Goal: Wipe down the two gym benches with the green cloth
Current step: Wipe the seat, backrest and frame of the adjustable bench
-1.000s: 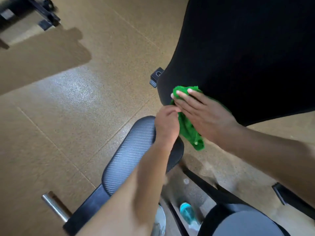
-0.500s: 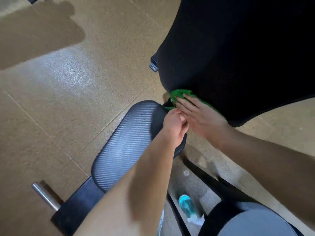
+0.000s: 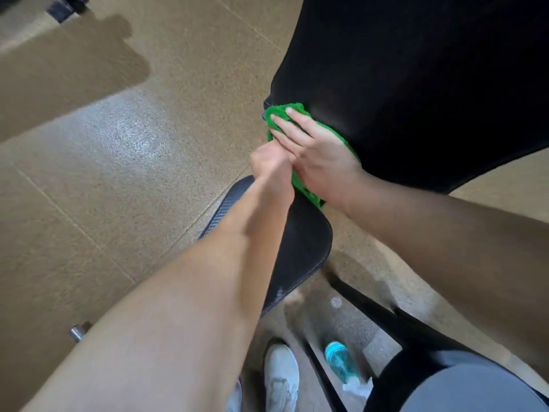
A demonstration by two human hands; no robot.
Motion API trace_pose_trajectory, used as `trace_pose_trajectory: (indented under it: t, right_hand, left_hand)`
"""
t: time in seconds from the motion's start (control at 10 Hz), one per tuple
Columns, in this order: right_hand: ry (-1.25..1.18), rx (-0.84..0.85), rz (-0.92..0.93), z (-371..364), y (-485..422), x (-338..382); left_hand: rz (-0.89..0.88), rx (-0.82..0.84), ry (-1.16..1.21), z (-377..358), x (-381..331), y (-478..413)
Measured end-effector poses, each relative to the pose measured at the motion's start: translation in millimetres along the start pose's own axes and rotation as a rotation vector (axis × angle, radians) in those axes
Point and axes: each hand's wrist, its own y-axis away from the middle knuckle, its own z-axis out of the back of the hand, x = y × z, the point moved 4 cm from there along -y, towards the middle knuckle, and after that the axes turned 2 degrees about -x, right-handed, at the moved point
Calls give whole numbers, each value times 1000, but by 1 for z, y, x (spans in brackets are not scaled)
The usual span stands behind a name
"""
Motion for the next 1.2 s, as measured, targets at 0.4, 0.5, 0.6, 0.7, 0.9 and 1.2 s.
trace_pose_trajectory:
  t: [0.4, 0.5, 0.6, 0.7, 0.9, 1.2]
  right_hand:
    - [74, 234, 243, -38, 113, 48]
    - [49, 254, 279, -29, 145, 32]
    - [-12, 218, 150, -9, 161, 4]
    - [-9, 79, -69, 20, 160, -37]
    - [-63, -199, -462, 114, 148, -159]
    - [-518, -242, -720, 162, 157, -265]
  left_hand:
    - [228, 326, 183, -33, 114, 59]
    - [228, 336, 106, -38, 112, 92]
    - [140, 272, 31, -37, 87, 120]
    - [-61, 252, -21, -35, 41, 149]
    - [-396, 295, 120, -42, -87, 228]
    - [-1279, -71, -617, -45, -176, 288]
